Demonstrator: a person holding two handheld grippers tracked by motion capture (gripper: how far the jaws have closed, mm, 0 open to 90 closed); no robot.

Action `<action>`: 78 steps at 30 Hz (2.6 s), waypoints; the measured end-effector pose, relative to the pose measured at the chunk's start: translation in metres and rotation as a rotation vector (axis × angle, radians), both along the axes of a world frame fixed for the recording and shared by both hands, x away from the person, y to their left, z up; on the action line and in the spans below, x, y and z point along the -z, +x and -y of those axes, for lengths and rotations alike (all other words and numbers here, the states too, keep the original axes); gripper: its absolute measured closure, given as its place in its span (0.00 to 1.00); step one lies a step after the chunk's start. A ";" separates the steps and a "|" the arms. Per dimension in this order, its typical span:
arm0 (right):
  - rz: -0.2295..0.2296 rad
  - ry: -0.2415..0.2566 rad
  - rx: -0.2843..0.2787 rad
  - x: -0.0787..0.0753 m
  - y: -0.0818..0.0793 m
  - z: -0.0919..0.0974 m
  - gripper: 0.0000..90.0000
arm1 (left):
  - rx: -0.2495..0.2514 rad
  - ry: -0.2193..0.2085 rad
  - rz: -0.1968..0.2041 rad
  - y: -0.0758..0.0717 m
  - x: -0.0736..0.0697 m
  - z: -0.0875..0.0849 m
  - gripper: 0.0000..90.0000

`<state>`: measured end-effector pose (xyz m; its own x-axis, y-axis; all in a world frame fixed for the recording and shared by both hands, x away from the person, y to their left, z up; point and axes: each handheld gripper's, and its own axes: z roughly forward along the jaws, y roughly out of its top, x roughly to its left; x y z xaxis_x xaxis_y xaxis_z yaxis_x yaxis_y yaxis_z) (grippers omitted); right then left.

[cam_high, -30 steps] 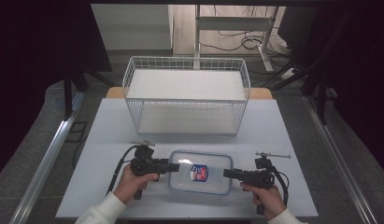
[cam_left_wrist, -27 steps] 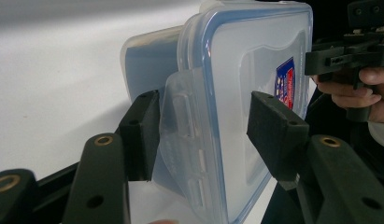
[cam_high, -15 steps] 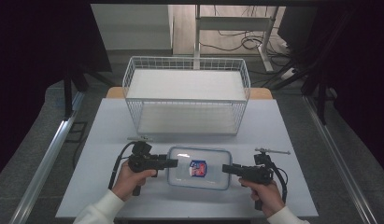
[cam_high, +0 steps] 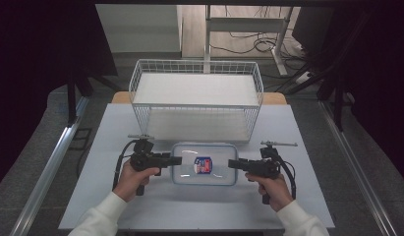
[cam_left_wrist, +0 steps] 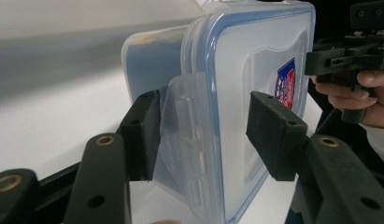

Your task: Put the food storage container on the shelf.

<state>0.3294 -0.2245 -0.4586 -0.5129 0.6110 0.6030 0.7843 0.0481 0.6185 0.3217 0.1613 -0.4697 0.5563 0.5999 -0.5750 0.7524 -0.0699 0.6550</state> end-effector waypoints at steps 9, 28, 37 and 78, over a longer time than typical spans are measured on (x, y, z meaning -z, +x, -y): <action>0.027 0.001 -0.018 -0.007 0.033 -0.011 0.57 | -0.024 -0.005 0.020 0.026 -0.006 -0.010 0.51; 0.019 0.008 -0.026 0.005 0.085 -0.020 0.57 | -0.057 -0.005 0.001 0.068 0.008 -0.017 0.51; -0.005 0.005 -0.018 0.021 0.100 -0.021 0.57 | -0.062 0.004 -0.028 0.078 0.024 -0.016 0.51; 0.279 -0.187 0.115 0.006 0.051 -0.021 0.54 | -0.141 0.138 0.114 0.033 0.016 -0.024 0.29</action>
<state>0.3806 -0.2033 -0.4647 -0.5636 0.7608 0.3216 0.5932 0.1019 0.7986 0.3548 0.1851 -0.4859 0.5184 0.7451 -0.4198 0.6824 -0.0646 0.7281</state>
